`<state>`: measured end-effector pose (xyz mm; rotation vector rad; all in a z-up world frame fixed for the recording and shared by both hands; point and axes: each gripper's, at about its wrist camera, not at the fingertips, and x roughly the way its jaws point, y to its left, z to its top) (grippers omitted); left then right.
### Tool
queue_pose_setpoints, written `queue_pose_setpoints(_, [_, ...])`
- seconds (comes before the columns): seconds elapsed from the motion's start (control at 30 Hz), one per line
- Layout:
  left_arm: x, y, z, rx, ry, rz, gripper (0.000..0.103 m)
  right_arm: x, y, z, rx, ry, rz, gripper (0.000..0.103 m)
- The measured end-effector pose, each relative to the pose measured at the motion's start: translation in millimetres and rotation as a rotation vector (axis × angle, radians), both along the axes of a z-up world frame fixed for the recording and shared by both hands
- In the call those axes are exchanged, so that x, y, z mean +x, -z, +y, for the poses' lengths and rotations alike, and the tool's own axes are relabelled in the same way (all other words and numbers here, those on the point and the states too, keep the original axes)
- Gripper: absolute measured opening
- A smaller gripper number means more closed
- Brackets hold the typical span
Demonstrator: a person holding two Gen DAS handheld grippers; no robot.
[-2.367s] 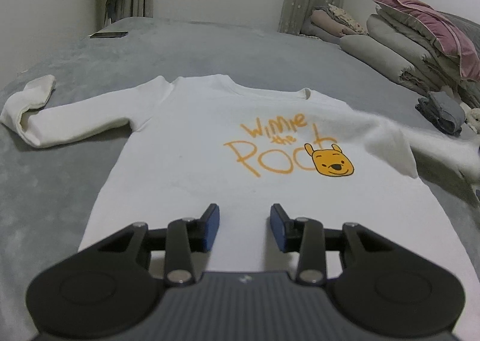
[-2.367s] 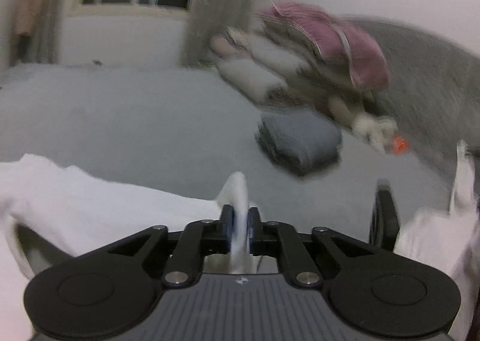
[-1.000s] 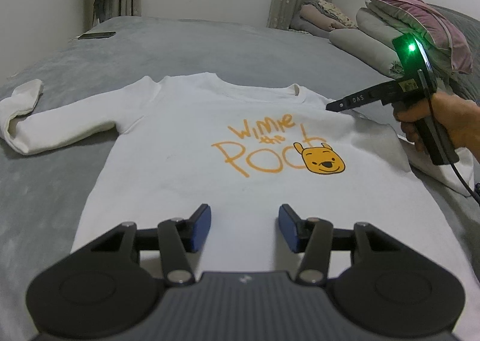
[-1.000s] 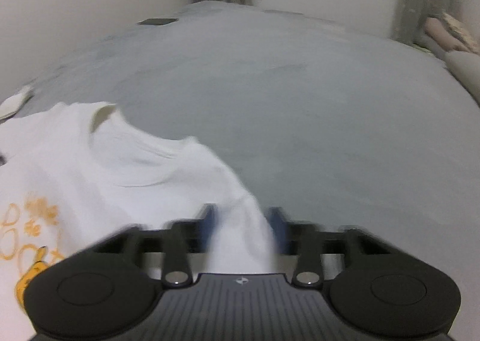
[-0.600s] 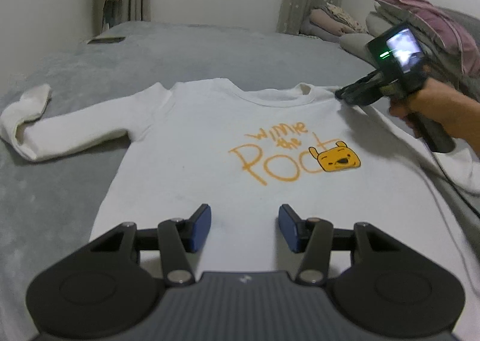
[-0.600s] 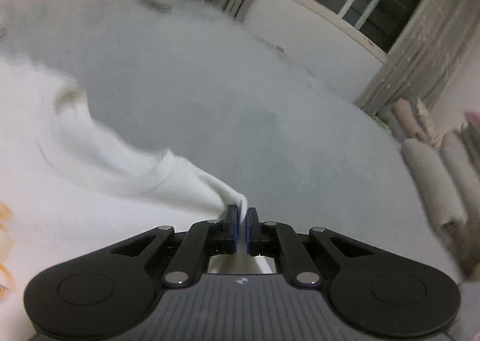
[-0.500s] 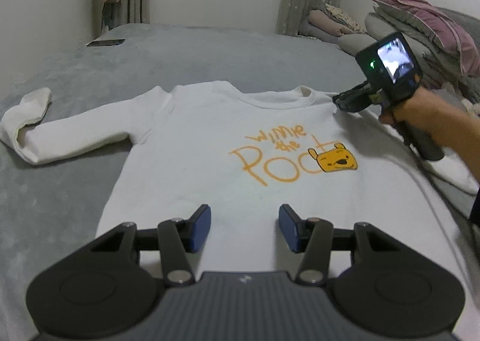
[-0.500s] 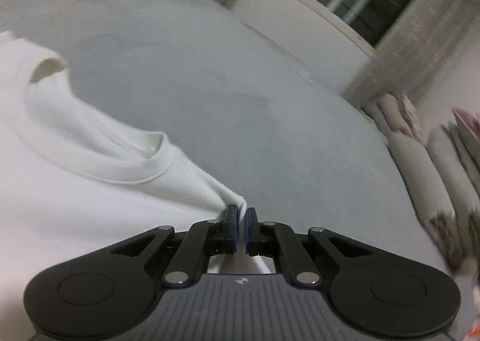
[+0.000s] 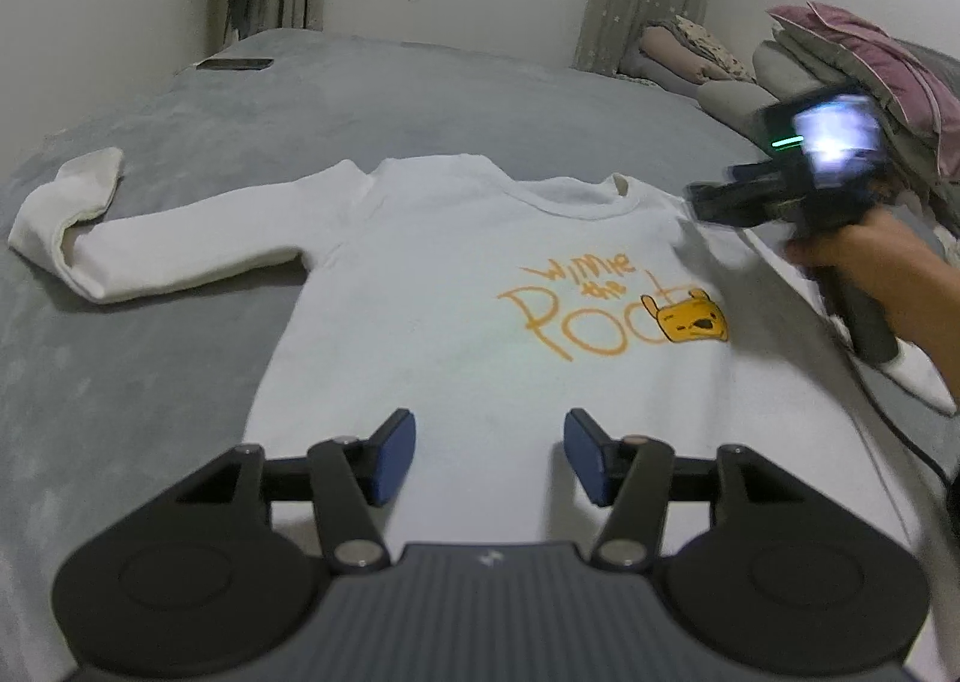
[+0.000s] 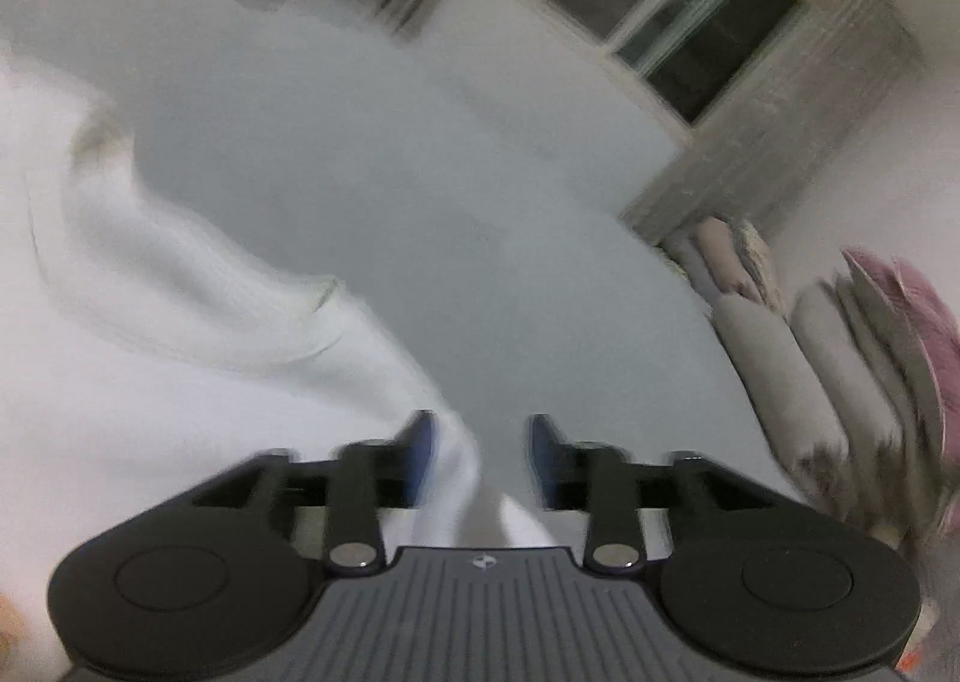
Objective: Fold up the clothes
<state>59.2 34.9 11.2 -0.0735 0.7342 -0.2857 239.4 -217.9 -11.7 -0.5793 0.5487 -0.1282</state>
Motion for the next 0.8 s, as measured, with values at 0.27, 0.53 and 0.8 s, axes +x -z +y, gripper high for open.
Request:
queue_pose_setpoints(0.27, [-27,-22,48,-0.088,-0.083,0.003,0.053,-138,-49,-42,0.645,-0.007,0.137,0.044])
queue_pose_setpoints(0.53, [-90,-29,90,-0.154,-0.145,0.040,0.053,-290,-35,-97,0.995,0.076,0.250,0.044])
queue_pose_setpoints(0.8, [-130,-6,95,-0.095,-0.184,0.074,0.043,-340,-7,-94,1.096,-0.006,0.380,0.037])
